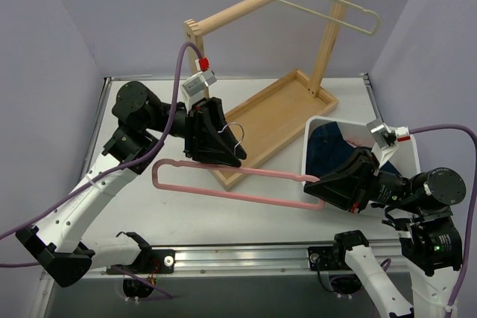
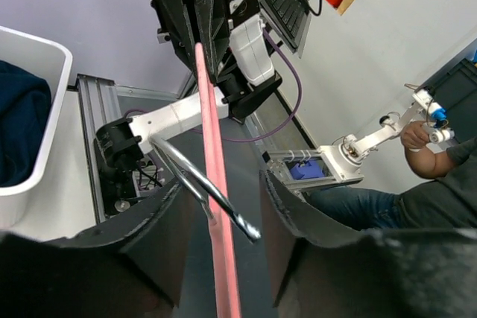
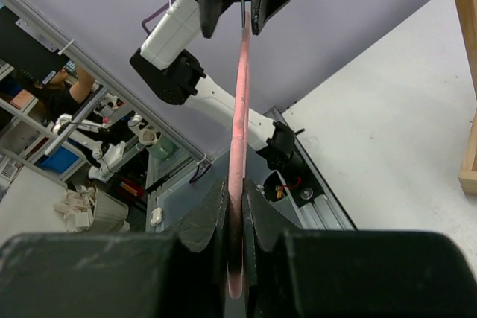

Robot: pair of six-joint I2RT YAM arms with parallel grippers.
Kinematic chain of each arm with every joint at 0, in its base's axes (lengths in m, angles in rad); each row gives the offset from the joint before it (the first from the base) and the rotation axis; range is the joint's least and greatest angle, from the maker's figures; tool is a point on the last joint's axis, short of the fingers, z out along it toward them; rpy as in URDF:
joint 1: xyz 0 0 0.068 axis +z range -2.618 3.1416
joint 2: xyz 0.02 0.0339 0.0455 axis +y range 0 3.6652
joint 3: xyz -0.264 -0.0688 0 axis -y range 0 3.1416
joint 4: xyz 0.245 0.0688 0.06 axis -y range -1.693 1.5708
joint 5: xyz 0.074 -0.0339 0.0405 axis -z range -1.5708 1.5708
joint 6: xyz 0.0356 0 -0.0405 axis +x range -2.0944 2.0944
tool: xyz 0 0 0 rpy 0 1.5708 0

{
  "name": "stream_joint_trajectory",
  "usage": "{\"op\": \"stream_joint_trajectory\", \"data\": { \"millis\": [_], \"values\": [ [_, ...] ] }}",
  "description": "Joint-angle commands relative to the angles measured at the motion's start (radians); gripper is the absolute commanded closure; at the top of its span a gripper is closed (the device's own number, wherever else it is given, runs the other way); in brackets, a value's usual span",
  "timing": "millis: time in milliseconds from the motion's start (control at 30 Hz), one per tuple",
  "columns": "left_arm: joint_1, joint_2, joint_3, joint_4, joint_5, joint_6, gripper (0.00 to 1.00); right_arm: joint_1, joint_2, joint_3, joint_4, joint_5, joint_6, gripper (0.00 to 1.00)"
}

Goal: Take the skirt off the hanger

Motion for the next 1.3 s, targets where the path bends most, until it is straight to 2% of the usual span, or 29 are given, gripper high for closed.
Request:
{"op": "stream_joint_trajectory", "data": {
  "millis": [0, 33, 100, 133, 367, 600, 733, 1100, 1233, 1267],
  "values": [
    [0.003, -0.011, -0.002, 0.077, 0.030, -0.004, 0.49, -0.006, 0.017, 0.037, -0.006, -0.013, -0.019, 1.00],
    [0.003, -0.012, 0.000, 0.077, 0.037, -0.004, 0.42, -0.006, 0.017, 0.042, -0.016, -0.012, -0.025, 1.00],
    [0.010, -0.025, 0.000, 0.075, 0.061, -0.001, 0.36, -0.006, 0.015, 0.054, -0.040, -0.007, -0.024, 1.00],
    [0.013, -0.032, -0.002, 0.074, 0.064, 0.002, 0.29, -0.006, 0.015, 0.074, -0.046, -0.004, -0.024, 1.00],
    [0.025, -0.077, -0.008, -0.003, 0.052, 0.074, 0.17, -0.006, -0.005, 0.118, -0.062, -0.006, 0.013, 1.00],
    [0.054, -0.026, 0.041, -0.078, -0.018, 0.044, 0.17, -0.008, -0.029, 0.117, -0.105, -0.015, -0.001, 1.00],
    [0.060, -0.006, 0.053, -0.027, -0.019, -0.036, 0.17, -0.008, -0.034, 0.118, -0.132, -0.015, -0.029, 1.00],
    [0.072, -0.006, 0.044, 0.038, -0.009, -0.094, 0.17, -0.011, -0.028, 0.088, -0.208, -0.016, -0.102, 1.00],
    [0.074, 0.001, 0.040, 0.050, 0.003, -0.099, 0.26, -0.011, -0.023, 0.095, -0.214, -0.016, -0.110, 1.00],
    [0.072, 0.004, 0.038, 0.055, 0.006, -0.102, 0.36, -0.011, -0.021, 0.100, -0.214, -0.018, -0.111, 1.00]
  ]
}}
